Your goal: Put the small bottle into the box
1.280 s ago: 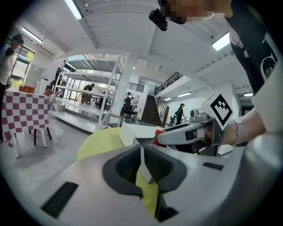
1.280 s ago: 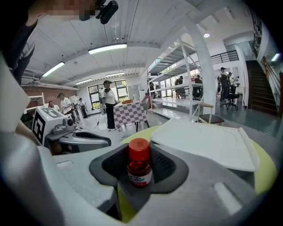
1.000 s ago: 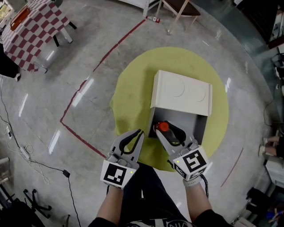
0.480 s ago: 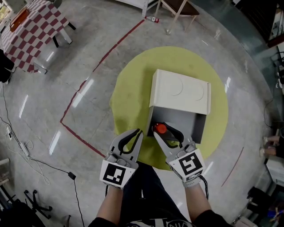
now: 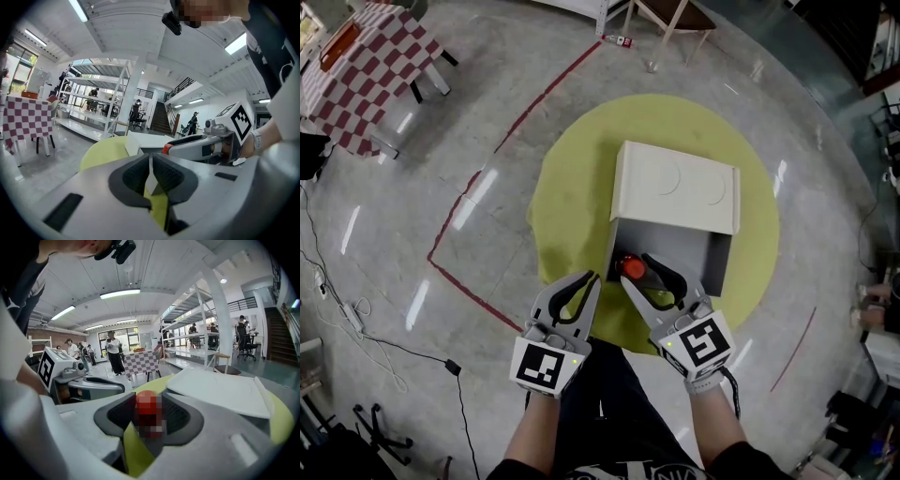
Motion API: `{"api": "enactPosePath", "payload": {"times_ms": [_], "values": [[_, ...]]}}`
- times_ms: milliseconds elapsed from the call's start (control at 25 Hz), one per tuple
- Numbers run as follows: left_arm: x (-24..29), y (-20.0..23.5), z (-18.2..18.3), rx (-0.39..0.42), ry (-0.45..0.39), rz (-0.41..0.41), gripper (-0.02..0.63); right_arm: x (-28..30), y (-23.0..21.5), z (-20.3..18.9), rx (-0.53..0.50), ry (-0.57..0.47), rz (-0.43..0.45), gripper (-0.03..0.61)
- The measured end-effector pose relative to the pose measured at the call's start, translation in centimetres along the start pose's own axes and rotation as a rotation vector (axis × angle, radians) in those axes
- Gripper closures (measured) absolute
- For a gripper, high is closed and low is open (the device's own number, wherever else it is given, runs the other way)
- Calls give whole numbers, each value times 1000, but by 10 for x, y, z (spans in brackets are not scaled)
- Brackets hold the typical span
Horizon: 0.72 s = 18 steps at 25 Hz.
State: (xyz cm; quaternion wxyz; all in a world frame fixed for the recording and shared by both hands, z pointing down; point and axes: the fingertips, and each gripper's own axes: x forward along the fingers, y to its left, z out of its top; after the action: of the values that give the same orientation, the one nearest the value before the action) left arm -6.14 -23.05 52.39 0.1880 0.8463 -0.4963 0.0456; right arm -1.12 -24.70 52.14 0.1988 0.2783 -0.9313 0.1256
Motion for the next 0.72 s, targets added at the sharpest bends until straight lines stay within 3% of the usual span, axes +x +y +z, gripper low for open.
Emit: {"api": "enactPosePath", "payload": {"times_ms": [400,720], "values": [[2,-5,2,20,5,-1,584,-18,-2,7,94,-72,19,419],[4,-14,14,43,-7,-1,584,-43,-14,16,121,-130,-29,430]]}}
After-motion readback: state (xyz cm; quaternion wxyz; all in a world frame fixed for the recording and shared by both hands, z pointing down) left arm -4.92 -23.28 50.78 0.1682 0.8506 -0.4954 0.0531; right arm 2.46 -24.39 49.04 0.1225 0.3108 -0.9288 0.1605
